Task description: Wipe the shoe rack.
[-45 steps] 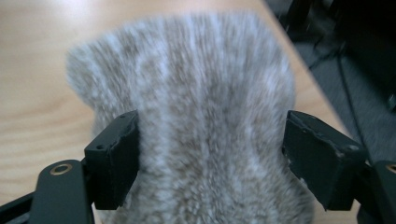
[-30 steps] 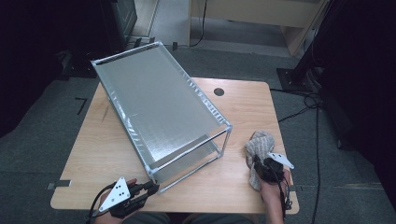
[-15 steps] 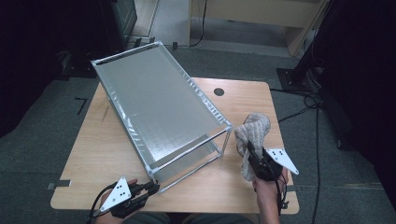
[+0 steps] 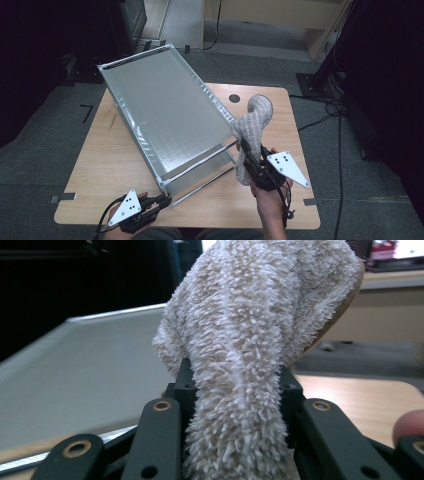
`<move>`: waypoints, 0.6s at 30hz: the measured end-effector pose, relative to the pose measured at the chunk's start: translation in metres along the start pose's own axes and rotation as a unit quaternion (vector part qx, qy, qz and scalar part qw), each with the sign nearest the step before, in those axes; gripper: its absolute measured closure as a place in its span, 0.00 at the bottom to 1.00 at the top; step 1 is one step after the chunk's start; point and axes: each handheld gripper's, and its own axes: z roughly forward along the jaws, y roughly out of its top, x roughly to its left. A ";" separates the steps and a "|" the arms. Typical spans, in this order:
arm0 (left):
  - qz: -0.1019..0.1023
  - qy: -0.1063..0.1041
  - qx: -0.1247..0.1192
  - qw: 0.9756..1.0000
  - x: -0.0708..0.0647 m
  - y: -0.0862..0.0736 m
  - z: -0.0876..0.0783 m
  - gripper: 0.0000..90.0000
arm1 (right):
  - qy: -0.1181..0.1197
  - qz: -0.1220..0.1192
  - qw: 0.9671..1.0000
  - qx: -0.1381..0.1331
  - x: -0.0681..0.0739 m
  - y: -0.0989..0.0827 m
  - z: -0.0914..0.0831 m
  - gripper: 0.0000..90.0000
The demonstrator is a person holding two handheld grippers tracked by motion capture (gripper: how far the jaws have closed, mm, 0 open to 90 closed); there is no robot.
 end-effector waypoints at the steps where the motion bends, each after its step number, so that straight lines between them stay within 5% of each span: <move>1: 0.000 0.000 0.000 1.000 0.000 0.000 0.000 0.89 | 0.009 -0.002 1.000 -0.003 0.005 0.001 0.001 0.74; 7: -0.002 -0.002 -0.002 1.000 -0.001 0.000 0.002 0.89 | 0.084 -0.038 0.996 0.010 0.052 -0.002 0.009 0.72; 10: -0.001 -0.002 -0.002 1.000 -0.002 0.000 0.003 0.89 | 0.122 -0.065 0.990 0.028 0.080 -0.013 0.013 0.70; 15: 0.001 -0.003 -0.002 1.000 -0.001 0.000 0.003 0.90 | 0.171 -0.076 0.982 0.032 0.113 -0.024 0.012 0.67; 18: 0.002 -0.003 -0.003 1.000 -0.002 0.000 0.003 0.90 | 0.206 -0.088 0.974 0.030 0.129 -0.028 0.008 0.67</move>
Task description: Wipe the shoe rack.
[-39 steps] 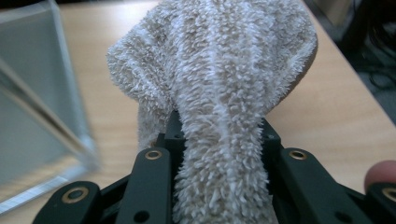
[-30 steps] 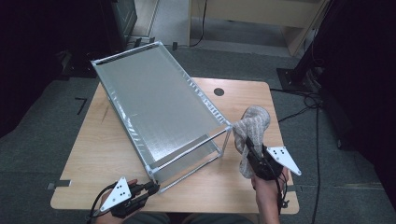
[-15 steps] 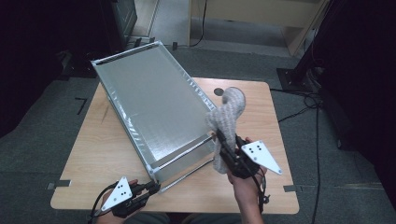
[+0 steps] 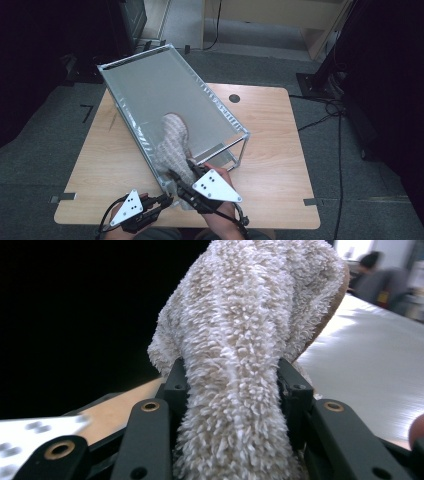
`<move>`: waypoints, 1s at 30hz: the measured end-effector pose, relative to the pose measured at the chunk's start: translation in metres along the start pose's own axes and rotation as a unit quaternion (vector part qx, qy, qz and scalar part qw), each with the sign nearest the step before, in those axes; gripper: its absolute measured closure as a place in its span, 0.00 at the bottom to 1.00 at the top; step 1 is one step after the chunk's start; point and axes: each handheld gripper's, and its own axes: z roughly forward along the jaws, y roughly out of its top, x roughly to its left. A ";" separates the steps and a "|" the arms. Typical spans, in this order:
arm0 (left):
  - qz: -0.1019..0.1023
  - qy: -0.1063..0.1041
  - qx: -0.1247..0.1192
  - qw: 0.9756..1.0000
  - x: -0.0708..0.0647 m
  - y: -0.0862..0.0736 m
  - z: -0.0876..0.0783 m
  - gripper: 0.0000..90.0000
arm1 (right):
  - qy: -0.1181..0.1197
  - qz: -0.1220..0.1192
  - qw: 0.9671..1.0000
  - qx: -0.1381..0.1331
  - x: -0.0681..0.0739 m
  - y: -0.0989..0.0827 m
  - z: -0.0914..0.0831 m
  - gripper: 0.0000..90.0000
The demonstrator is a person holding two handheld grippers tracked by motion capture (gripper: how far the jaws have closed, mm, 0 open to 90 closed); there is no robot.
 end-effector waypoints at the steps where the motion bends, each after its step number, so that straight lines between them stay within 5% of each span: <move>1: 0.001 0.001 0.000 1.000 0.000 0.000 0.000 0.90 | 0.007 -0.008 1.000 0.001 0.005 -0.001 0.001 0.66; 4: 0.004 0.002 -0.001 1.000 0.000 0.000 0.000 0.90 | -0.007 -0.046 0.999 0.005 0.013 -0.002 0.003 0.66; 7: 0.006 -0.004 -0.001 1.000 0.001 0.000 0.000 0.90 | -0.021 -0.040 0.999 0.009 0.006 -0.003 0.002 0.67; 15: 0.008 -0.006 -0.002 1.000 0.002 0.000 0.001 0.90 | -0.088 -0.005 0.996 0.005 -0.049 -0.004 -0.008 0.67; 24: 0.017 -0.013 0.001 1.000 -0.001 0.000 0.002 0.90 | -0.182 0.042 0.982 -0.014 -0.113 -0.007 -0.027 0.67; 30: 0.017 -0.015 0.000 1.000 0.000 0.000 0.002 0.91 | -0.185 0.039 0.982 -0.012 -0.097 -0.007 -0.025 0.67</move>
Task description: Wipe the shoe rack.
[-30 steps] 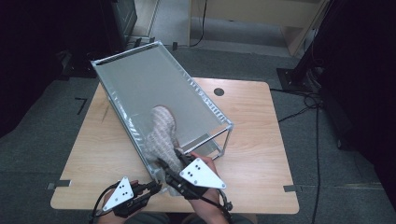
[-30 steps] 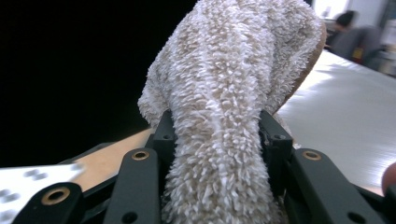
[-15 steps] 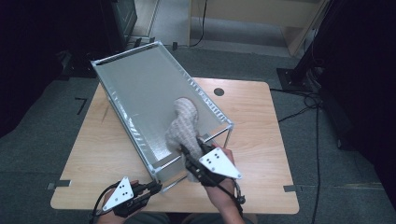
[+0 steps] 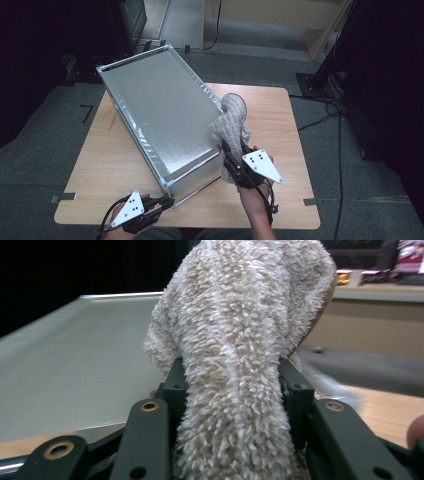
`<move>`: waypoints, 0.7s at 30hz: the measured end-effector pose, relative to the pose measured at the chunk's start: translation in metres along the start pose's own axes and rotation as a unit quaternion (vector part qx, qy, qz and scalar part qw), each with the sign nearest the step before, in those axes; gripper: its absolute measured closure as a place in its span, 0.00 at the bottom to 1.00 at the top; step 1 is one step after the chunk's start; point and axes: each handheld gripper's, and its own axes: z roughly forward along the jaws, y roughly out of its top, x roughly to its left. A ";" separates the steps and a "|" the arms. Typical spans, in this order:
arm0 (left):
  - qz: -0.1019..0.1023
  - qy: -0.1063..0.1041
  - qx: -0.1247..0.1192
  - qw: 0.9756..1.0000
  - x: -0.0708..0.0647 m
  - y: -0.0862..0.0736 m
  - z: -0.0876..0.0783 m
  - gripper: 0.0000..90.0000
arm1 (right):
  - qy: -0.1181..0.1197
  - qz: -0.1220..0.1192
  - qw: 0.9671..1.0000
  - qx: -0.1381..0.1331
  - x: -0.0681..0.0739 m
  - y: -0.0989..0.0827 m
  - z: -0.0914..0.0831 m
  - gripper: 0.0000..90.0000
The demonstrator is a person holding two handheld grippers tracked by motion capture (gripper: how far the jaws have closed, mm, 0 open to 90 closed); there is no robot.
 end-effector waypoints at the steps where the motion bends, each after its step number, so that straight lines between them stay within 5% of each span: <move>1: -0.001 -0.001 0.000 1.000 0.000 0.000 0.000 0.90 | 0.008 -0.001 1.000 0.001 0.005 0.000 -0.001 0.67; 6: -0.003 -0.002 -0.001 1.000 0.001 0.000 0.000 0.90 | 0.058 -0.020 0.998 0.004 0.045 -0.004 -0.008 0.67; 10: -0.003 -0.002 0.000 1.000 0.001 0.000 0.000 0.90 | 0.116 -0.043 0.992 0.006 0.083 -0.007 -0.015 0.67; 12: -0.004 -0.002 0.000 1.000 0.001 0.000 0.000 0.90 | 0.128 -0.047 0.991 0.006 0.090 -0.008 -0.016 0.67; 15: -0.005 -0.003 0.000 1.000 0.001 0.000 0.000 0.90 | 0.172 -0.051 0.984 0.006 0.108 -0.009 -0.020 0.67; 21: -0.004 -0.002 0.001 1.000 0.001 0.000 0.000 0.90 | 0.168 -0.073 0.983 0.006 0.107 -0.010 -0.020 0.67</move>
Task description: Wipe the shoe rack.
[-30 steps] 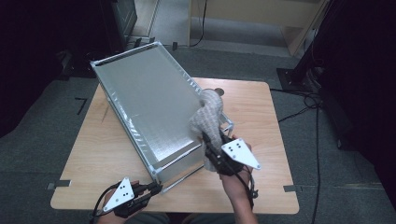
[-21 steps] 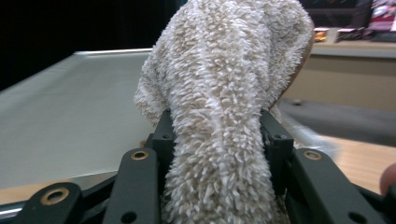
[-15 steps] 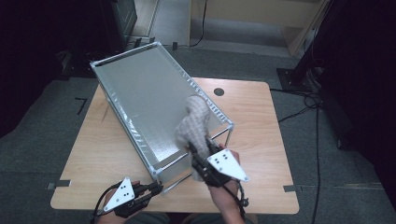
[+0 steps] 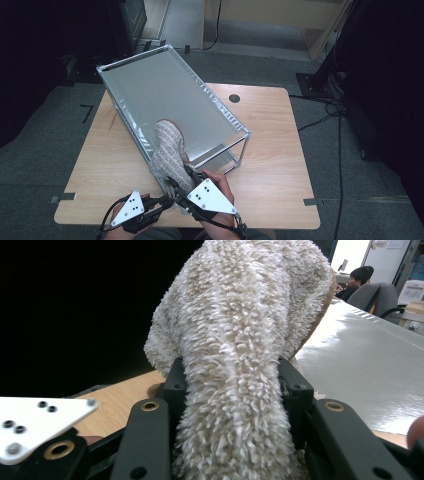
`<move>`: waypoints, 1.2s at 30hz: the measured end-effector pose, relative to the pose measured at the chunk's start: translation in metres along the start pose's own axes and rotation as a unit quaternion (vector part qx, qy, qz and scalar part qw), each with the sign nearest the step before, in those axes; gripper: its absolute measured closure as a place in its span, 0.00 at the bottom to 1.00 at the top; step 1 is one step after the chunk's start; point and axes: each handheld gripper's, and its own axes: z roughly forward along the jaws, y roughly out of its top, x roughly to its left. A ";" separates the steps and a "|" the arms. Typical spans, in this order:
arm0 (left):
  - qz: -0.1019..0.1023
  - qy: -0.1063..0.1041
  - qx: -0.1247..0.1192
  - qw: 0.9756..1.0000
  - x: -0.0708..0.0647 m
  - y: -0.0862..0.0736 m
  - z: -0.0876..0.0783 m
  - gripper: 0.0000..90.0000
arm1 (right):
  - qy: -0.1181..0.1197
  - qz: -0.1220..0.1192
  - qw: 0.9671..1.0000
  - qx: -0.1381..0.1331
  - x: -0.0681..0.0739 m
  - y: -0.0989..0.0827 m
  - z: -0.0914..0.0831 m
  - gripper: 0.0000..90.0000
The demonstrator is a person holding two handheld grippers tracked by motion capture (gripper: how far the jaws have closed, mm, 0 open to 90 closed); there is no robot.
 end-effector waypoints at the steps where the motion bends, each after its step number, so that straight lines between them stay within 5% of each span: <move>1: 0.001 0.000 0.000 1.000 0.000 0.000 0.000 0.90 | -0.016 -0.009 1.000 0.000 -0.008 -0.001 0.000 0.67; 4: 0.001 0.000 0.000 1.000 0.000 0.000 0.000 0.90 | -0.038 0.001 0.999 0.002 -0.022 -0.001 -0.002 0.67; 8: 0.002 -0.001 0.000 1.000 0.000 0.000 0.000 0.91 | -0.098 0.008 0.995 0.000 -0.051 -0.004 -0.008 0.67; 14: 0.004 -0.002 0.002 1.000 0.000 0.000 0.000 0.91 | -0.168 0.036 0.985 -0.010 -0.092 -0.009 -0.022 0.67; 19: 0.003 -0.003 0.001 1.000 0.000 0.000 0.000 0.90 | -0.221 0.065 0.973 -0.013 -0.117 -0.015 -0.038 0.65; 25: 0.004 -0.004 0.002 1.000 0.001 0.000 0.001 0.90 | -0.220 0.095 0.971 0.001 -0.133 -0.035 -0.046 0.64; 33: 0.004 -0.007 0.003 1.000 0.001 0.001 0.001 0.90 | -0.222 0.115 0.966 0.066 -0.137 -0.075 -0.038 0.65; 34: 0.004 -0.007 0.003 1.000 0.001 0.001 0.002 0.90 | -0.226 0.118 0.961 0.104 -0.142 -0.089 -0.031 0.66; 36: 0.004 -0.007 0.004 1.000 0.002 0.001 0.002 0.90 | -0.227 0.124 0.958 0.123 -0.143 -0.097 -0.026 0.66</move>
